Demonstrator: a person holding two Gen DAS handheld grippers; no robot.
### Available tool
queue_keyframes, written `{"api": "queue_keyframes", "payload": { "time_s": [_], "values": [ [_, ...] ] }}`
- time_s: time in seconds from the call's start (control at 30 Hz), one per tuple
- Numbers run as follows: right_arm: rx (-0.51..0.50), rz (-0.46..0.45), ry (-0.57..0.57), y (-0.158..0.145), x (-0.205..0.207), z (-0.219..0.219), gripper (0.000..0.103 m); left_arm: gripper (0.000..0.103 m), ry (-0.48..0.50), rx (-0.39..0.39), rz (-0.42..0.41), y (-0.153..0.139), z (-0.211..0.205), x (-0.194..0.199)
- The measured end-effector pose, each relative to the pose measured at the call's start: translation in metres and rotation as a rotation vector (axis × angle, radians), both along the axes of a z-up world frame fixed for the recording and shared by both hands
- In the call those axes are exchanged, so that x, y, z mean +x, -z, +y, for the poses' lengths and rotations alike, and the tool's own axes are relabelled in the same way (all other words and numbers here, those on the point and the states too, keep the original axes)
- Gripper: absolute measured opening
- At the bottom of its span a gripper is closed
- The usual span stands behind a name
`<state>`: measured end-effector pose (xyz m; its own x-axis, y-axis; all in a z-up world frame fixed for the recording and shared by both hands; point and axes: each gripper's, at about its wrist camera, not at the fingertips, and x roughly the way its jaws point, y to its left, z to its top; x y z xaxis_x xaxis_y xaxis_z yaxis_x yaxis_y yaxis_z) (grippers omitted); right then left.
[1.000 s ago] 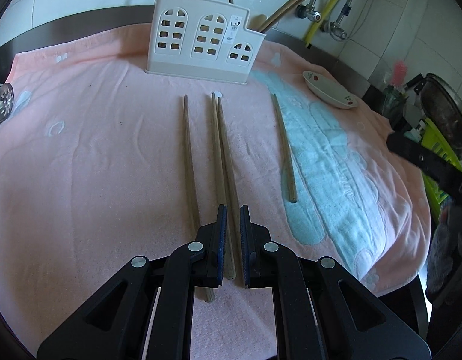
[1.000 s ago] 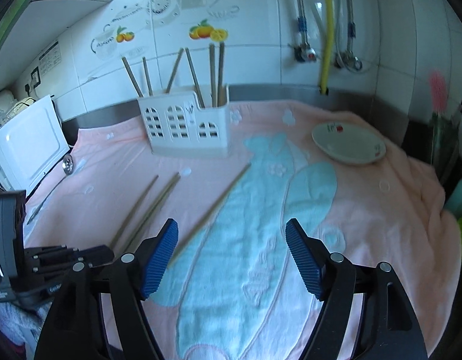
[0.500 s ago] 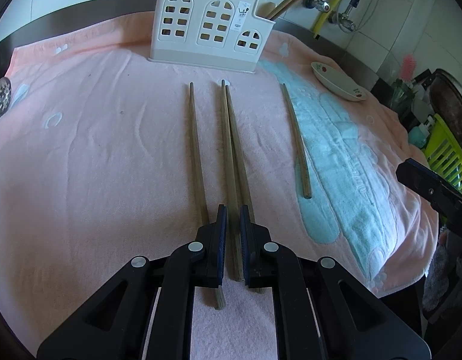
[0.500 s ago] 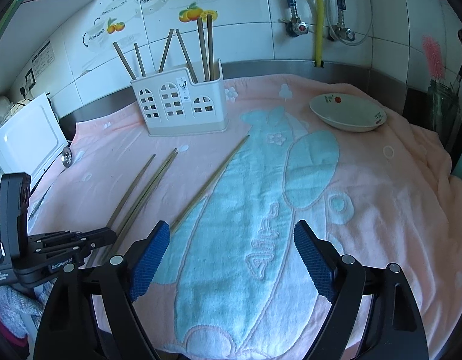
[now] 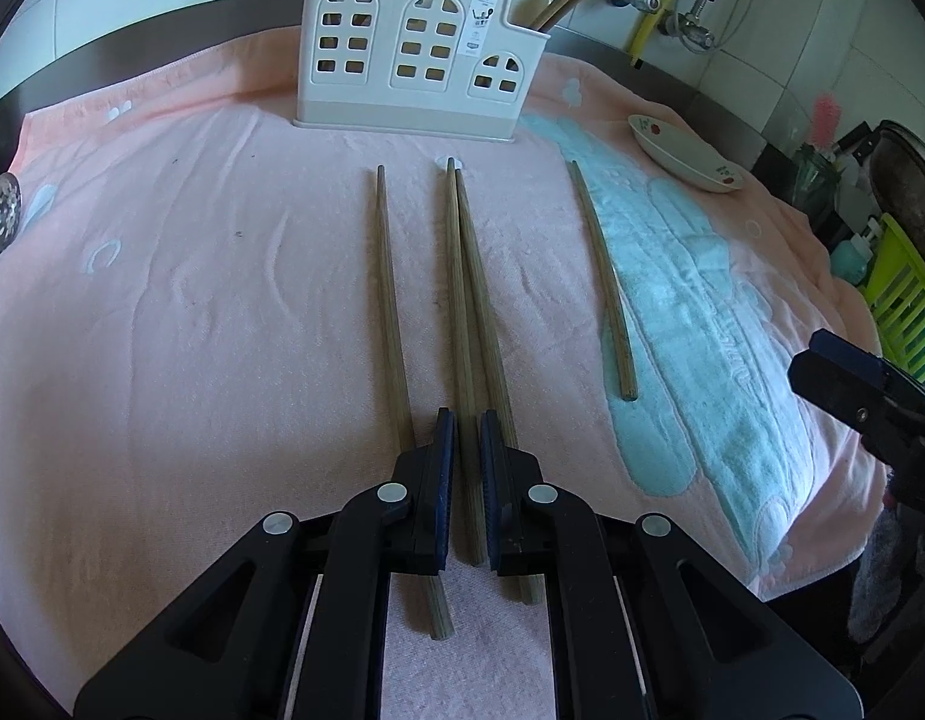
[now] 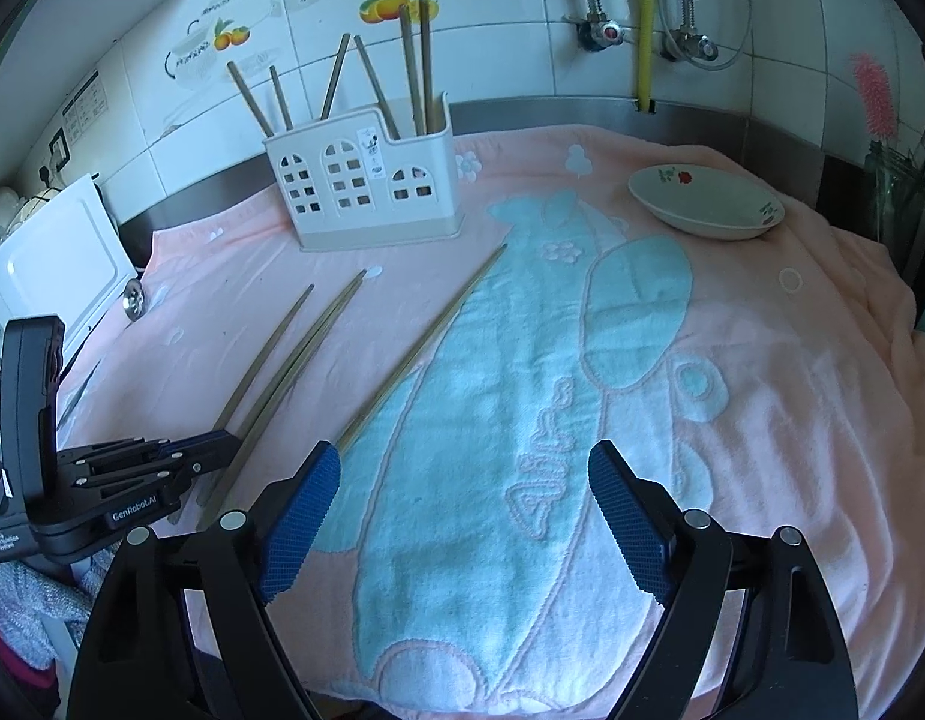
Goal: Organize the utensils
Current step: 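Move both tools back over the remaining chopsticks, then grasp a chopstick with the left tool while the right tool grasps another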
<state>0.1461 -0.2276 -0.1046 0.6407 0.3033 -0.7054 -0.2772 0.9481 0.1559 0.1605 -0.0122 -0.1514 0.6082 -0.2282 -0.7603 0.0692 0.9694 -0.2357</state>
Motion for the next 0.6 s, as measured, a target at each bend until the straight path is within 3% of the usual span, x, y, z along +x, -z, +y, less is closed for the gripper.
{"api": "queue_keyframes", "payload": {
  "time_s": [0.37, 0.6],
  "values": [
    [0.001, 0.004, 0.009, 0.003, 0.001, 0.011, 0.077, 0.006, 0.008, 0.093, -0.027, -0.003, 0.005, -0.006],
    [0.023, 0.038, 0.006, 0.011, 0.012, 0.03, 0.059, 0.006, 0.012, 0.076, -0.029, -0.002, 0.019, -0.007]
  ]
}}
